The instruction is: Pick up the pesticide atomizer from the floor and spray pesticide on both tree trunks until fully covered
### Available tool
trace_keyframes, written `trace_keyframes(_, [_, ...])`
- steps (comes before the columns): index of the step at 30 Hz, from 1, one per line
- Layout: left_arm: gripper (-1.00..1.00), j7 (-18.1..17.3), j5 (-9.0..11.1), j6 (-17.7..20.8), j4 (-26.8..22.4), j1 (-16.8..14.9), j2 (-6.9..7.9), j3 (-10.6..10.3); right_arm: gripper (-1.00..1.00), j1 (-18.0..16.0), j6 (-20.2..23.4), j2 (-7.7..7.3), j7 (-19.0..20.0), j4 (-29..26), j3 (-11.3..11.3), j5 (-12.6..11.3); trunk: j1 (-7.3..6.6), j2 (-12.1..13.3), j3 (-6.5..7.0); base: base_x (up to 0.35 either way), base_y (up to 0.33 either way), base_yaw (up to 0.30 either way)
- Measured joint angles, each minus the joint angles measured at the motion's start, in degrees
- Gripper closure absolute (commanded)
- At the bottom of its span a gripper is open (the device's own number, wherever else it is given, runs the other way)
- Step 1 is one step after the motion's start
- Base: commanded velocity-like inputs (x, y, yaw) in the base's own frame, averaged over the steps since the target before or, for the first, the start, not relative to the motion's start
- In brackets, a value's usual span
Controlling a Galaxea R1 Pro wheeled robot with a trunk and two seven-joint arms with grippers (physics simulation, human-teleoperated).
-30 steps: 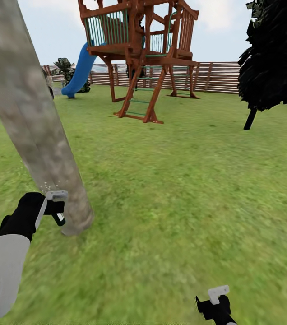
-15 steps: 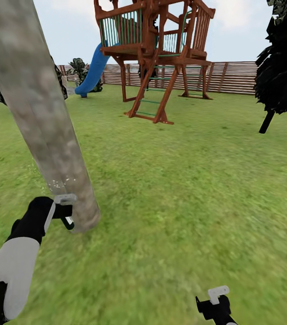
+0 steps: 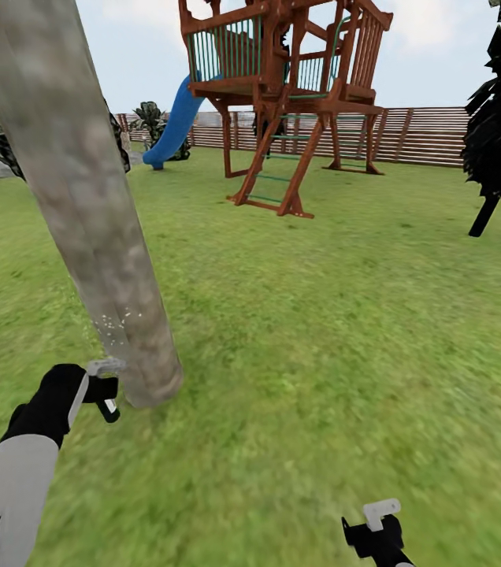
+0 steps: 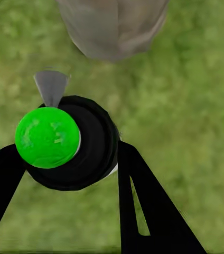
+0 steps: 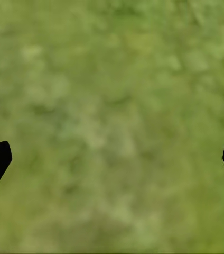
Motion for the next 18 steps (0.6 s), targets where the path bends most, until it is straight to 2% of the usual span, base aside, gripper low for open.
trace_keyframes(2, [1.00,0.11,0.62,-4.64,-0.01,0.51,-0.65,0.36,-1.00,0.00,0.00,-0.05,0.00,0.00,0.03,0.01,0.00,0.00,0.00,0.292,0.000,0.000])
trace_keyframes(3, [1.00,0.13,0.39,-5.01,-0.01,0.53,-0.74,0.39,-1.00,0.00,0.00,-0.06,0.00,0.00,0.00,0.00,0.00,0.00,0.00,0.322,0.000,0.000])
trace_keyframes(6, [1.00,0.18,0.04,-5.21,0.08,1.36,-0.74,0.41,-1.00,0.00,0.00,-0.05,0.00,0.00,0.01,0.00,0.00,0.00,0.00,0.268,-0.113,0.000])
trace_keyframes(10, [1.00,0.23,0.12,-5.39,0.09,3.66,-0.80,0.51,-1.00,0.03,0.00,-0.03,0.00,0.00,0.01,0.00,0.00,0.00,0.00,-0.007,-0.255,0.000])
trace_keyframes(11, [1.00,0.23,-0.03,-5.45,0.14,4.02,-0.66,0.94,-1.00,0.01,0.00,-0.02,0.00,0.00,0.02,0.01,0.00,0.00,0.00,-0.180,-0.238,0.000])
trace_keyframes(13, [1.00,0.19,-0.09,-5.63,0.12,5.74,-0.34,3.25,-1.00,0.00,0.00,0.03,0.00,0.00,0.02,0.00,0.00,0.00,0.00,-0.064,-0.255,0.000])
trace_keyframes(18, [1.00,0.25,-0.35,-6.38,0.17,6.37,0.03,4.08,-1.00,0.03,0.00,0.08,0.00,0.00,0.03,0.00,0.00,0.00,0.00,0.195,-0.195,0.191])
